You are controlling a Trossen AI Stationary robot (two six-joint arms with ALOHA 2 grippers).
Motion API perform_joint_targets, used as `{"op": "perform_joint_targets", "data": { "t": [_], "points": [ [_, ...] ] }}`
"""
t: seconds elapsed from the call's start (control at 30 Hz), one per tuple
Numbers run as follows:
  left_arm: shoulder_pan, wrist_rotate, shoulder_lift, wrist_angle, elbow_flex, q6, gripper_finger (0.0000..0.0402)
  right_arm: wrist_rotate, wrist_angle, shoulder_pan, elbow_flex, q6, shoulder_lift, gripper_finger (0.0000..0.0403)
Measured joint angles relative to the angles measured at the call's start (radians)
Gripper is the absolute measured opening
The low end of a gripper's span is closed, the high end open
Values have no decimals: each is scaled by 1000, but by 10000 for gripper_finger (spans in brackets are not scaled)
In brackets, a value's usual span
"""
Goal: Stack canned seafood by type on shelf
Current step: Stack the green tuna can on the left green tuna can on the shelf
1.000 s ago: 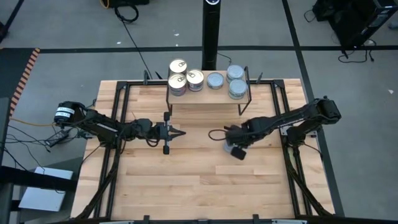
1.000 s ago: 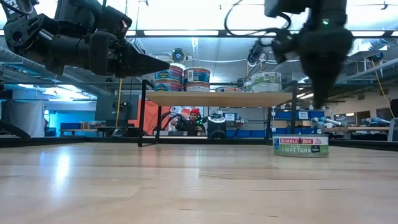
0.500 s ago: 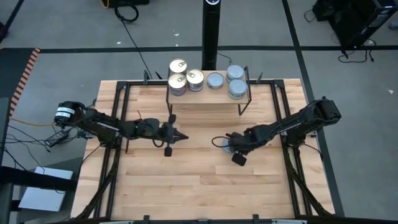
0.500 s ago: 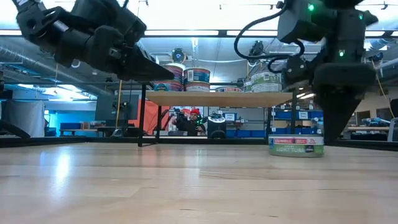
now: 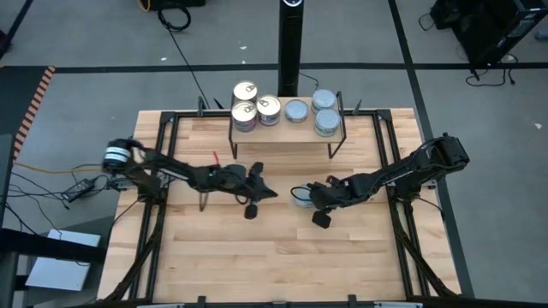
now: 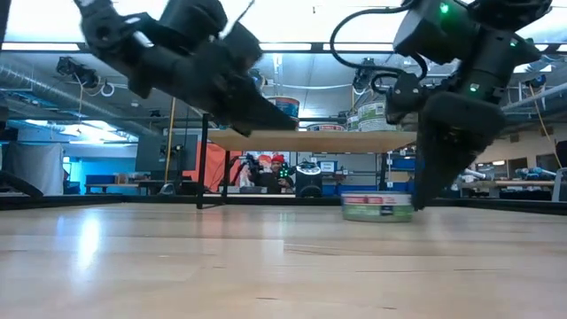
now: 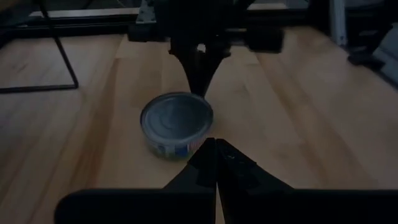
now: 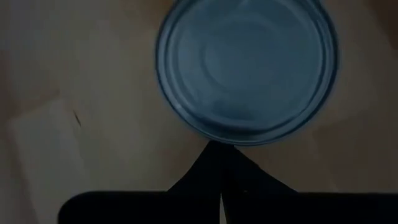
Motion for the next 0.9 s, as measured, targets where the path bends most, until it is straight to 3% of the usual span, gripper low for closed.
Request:
{"op": "perform_joint_targets", "data": {
  "t": [0.2, 0.4, 0.9],
  "points": [
    [5, -97, 168, -30, 143, 91, 6, 30, 74, 1, 0, -26, 0, 5],
    [34, -106, 288, -119, 258, 104, 6, 70, 94, 27, 0, -21, 0, 5],
    [54, -107, 367, -133, 293, 99, 6, 140, 100, 86, 0, 4, 0, 8]
  ]
}}
